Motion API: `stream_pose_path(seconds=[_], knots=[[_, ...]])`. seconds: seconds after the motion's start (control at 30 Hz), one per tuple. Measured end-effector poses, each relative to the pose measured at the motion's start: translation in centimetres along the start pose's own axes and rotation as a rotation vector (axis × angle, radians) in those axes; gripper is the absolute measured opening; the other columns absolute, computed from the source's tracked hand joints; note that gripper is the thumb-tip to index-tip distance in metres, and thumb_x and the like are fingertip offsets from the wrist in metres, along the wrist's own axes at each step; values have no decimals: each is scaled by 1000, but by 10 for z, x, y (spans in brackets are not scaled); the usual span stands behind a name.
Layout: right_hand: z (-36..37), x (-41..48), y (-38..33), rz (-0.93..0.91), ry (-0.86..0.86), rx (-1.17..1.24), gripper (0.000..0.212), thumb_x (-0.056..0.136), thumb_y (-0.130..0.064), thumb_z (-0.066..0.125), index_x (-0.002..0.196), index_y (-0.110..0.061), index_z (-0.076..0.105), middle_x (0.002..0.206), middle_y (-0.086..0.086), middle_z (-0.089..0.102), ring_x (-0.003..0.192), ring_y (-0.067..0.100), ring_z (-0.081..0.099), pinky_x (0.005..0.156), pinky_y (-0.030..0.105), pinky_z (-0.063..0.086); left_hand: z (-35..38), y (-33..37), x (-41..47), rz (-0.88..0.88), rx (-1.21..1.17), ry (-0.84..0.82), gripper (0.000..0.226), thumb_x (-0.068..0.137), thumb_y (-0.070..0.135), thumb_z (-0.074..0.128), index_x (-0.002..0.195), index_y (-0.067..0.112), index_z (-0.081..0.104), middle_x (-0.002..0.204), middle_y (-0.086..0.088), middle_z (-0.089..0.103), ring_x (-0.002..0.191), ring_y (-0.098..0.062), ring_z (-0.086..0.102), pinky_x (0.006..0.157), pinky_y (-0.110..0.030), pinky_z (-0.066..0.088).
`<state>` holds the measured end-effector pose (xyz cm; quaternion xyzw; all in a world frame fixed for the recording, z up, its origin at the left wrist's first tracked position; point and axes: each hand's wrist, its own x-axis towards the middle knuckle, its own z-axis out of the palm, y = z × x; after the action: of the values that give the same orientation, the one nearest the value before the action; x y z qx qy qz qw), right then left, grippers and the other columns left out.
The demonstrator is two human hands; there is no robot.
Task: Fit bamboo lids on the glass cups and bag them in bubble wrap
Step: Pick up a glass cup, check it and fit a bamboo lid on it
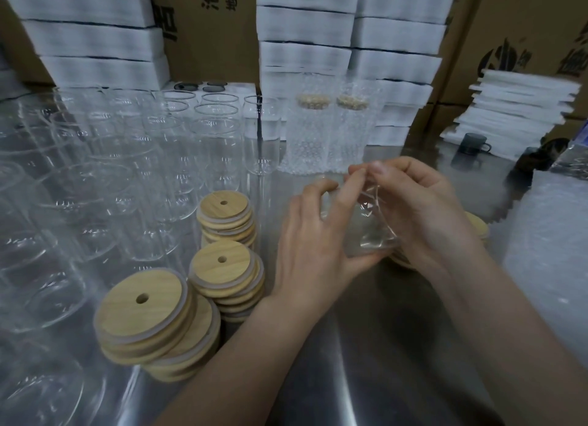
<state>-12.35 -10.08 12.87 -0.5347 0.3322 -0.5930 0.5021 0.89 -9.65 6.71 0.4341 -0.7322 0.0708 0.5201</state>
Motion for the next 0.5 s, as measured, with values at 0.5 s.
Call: stream_pose_path(seconds=[0.5], knots=[[-11,10,-1,-46,-442,212,51,93,-1,48,143,-8,40,142,15,54,137,27,46,111,31,37,-5,4,-3,-214,-416,127,92,73,55,72,145,30,22,133,0,49,124,-9,49,102,-22,42]])
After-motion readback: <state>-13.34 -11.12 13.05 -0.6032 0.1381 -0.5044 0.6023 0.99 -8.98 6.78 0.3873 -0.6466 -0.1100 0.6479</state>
